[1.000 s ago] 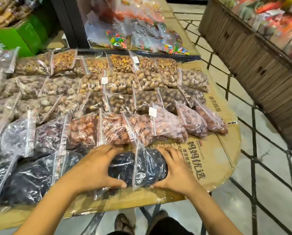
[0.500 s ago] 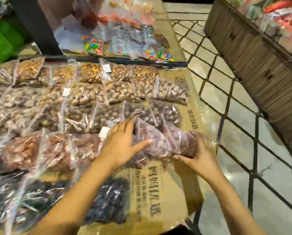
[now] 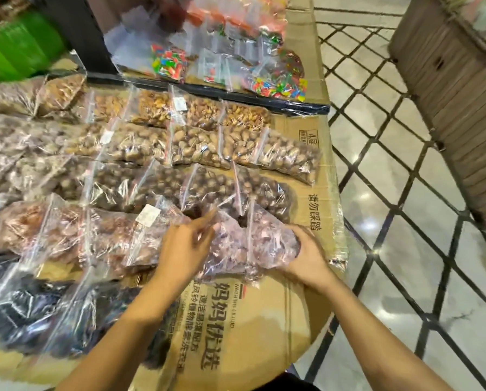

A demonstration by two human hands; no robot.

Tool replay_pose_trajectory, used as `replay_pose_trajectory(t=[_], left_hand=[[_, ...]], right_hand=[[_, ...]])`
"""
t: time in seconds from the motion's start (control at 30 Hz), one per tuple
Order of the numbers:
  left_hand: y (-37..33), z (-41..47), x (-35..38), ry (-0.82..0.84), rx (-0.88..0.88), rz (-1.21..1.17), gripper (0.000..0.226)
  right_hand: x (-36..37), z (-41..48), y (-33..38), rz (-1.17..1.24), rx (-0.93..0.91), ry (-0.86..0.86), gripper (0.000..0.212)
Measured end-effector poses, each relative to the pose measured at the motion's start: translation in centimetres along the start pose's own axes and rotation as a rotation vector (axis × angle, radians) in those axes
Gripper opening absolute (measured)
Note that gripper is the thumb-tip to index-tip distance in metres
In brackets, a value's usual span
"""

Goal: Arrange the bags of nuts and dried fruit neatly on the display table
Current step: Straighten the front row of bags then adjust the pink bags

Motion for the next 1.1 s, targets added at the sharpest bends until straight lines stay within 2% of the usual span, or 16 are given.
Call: replay_pose_trajectory(t=[0.07,0.13,0.17,0.23,0.37,0.43,0.5,0.6,0.63,0.67,0.73,0.8,0.83,0.93,1.03,1.1], left_hand=[[0.6,-0.8,-0.8,0.006,-0.036,-0.042,0.035],[1.1,-1.3,-1.6,0.023,-0.062,-0.055,0.035],[1.3,-1.4,-1.9,0.024,-0.06,-0.054,0.036],[1.4,-1.2,-1.9,-0.004,-0.017,0.001,0.036],[0.3,-0.8,-1.3,-0.007,0.043,0.19,0.035],[-0.5,-0.9,-1.0,-0.054,0.066,0.3,0.036],[-1.6,-1.0,-1.1,-0.071,0.048,0.394,0.05],[-3.4,-1.1,0.4,0.063,-0.025,0.328,0.083],[-3.8,-1.2,1.5,0.115,-0.04,0.321,0.086],[-4.2,-1.4,2.5,0.148,-0.049,0.329,0.082],[-4.7,-1.8,4.1,0.143,-0.062,0.346,0.06],[-4.5,-1.9,4.6,0.055,-0.089,0.297,0.034],[-4.1,-2.0,4.6,-0.001,-0.11,0.241,0.028],[-3.7,-2.6,4.2,-0.128,-0.188,0.021,0.038],[-5.3,-3.4,3.9,-0.223,-0.209,-0.054,0.037],[-6.3,-3.9,3.3,-0.323,-0.182,0.054,0.033]], right_hand=[[-0.2,-0.9,0.4,0.245,0.042,-0.081,0.071],[-0.3,-1.9,1.2,0.292,0.01,-0.155,0.07],[-0.4,-2.2,1.8,0.238,-0.023,-0.154,0.072],[0.2,-2.5,2.5,0.058,-0.106,-0.037,0.077],[0.7,-2.6,2.3,-0.316,-0.191,0.138,0.108],[0.6,-2.8,2.4,-0.362,-0.209,0.189,0.119],[0.5,-2.8,2.4,-0.347,-0.227,0.216,0.12],[0.4,-2.5,2.0,-0.335,-0.283,0.196,0.111],[0.4,-2.4,2.0,-0.33,-0.308,0.196,0.108],[0.4,-2.3,2.0,-0.306,-0.33,0.197,0.105],[0.1,-2.1,2.4,-0.224,-0.378,0.201,0.101],[-0.2,-1.7,2.3,-0.187,-0.392,0.224,0.104],[-0.3,-1.5,2.0,-0.201,-0.385,0.264,0.111],[-0.1,-1.3,0.5,-0.264,-0.315,0.423,0.134],[-0.3,-0.7,0.2,-0.261,-0.303,0.425,0.12],[-0.8,0.0,1.0,-0.267,-0.4,0.297,0.108]])
Point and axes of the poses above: each hand's wrist, its own z-axis towards the middle knuckle, its own x-axis out of the palm, y = z × x, the point moved 6 cm from there along z, towards the middle knuckle, and after that the axes turned 12 degrees about -y, right-handed, at the moved point
